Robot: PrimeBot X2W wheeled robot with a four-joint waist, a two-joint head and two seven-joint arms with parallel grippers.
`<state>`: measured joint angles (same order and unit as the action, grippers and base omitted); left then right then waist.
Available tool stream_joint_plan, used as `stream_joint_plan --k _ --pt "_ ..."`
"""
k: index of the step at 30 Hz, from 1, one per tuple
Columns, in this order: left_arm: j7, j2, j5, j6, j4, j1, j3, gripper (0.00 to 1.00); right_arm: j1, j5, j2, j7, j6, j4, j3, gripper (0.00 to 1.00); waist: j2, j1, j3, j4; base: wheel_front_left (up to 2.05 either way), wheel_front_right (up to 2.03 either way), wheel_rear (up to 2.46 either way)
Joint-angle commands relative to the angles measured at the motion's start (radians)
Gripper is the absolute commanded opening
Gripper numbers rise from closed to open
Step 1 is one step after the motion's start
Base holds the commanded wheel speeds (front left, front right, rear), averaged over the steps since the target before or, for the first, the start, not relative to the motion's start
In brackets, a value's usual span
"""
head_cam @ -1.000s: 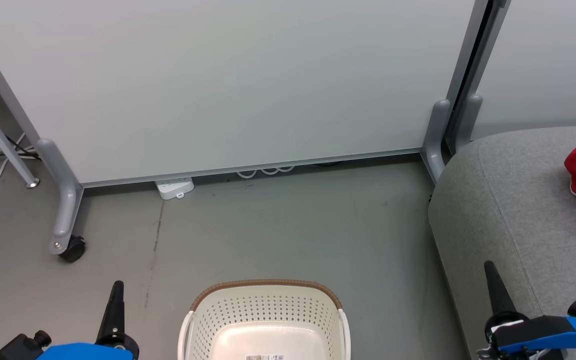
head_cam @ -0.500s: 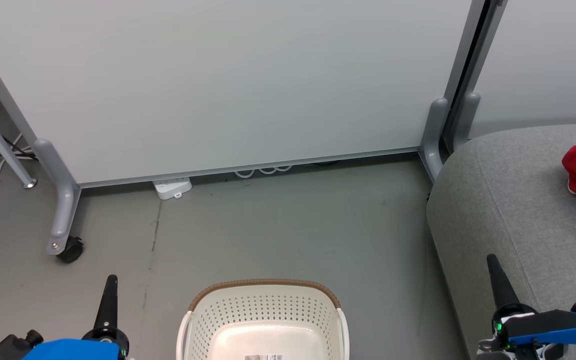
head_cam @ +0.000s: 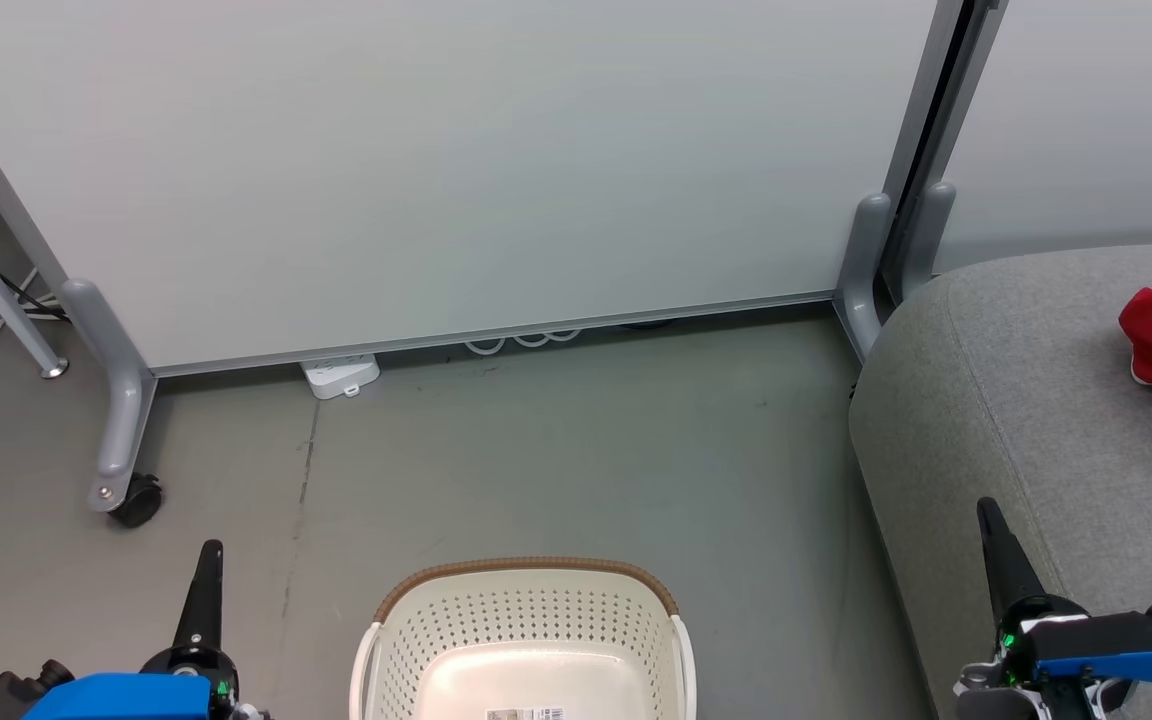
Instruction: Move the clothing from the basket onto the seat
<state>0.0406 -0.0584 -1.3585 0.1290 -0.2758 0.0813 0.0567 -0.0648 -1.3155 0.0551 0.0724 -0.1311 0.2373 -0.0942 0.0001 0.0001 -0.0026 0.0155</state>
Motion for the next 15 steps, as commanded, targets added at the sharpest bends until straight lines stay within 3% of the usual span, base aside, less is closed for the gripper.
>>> stream_joint_plan --k 1,15 --pt "0.006 -0.004 -0.022 0.002 0.011 0.020 0.009 0.00 -0.020 -0.027 -0.002 0.007 0.000 -0.003 -0.003 0.00 -0.0001 -0.0001 0.000 -0.001 0.00 0.00 0.00" --pt "0.036 0.000 -0.122 0.003 0.021 0.027 0.030 0.00 -0.035 -0.144 -0.004 0.023 0.000 0.002 -0.011 0.00 -0.0001 -0.0001 0.002 -0.006 0.00 0.00 0.00"
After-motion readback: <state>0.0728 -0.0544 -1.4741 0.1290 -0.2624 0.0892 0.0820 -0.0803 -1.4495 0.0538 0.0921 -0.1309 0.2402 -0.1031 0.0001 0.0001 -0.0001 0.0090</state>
